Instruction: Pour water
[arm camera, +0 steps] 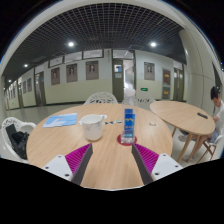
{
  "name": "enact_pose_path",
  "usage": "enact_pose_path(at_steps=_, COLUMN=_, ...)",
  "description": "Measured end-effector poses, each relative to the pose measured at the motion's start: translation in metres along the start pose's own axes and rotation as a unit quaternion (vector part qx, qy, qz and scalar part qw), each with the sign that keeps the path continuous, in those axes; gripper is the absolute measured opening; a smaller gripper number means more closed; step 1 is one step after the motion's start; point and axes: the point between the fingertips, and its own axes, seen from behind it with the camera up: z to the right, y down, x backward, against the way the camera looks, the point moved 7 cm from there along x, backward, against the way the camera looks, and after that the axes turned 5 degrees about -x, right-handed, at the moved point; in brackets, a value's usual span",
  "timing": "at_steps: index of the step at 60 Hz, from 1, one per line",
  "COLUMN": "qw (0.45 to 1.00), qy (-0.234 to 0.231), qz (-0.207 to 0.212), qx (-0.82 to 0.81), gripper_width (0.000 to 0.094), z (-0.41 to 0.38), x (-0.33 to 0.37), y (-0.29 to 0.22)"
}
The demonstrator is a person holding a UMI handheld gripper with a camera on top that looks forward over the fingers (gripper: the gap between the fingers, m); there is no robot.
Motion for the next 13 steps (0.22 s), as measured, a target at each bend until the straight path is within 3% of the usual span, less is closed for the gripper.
enact_pose_path(at_steps=13, qw=0.998, qy=-0.054, qz=-0.017, qx=-0.037, gripper_width=0.0844, z=-0.043, x=0.042, y=0.020)
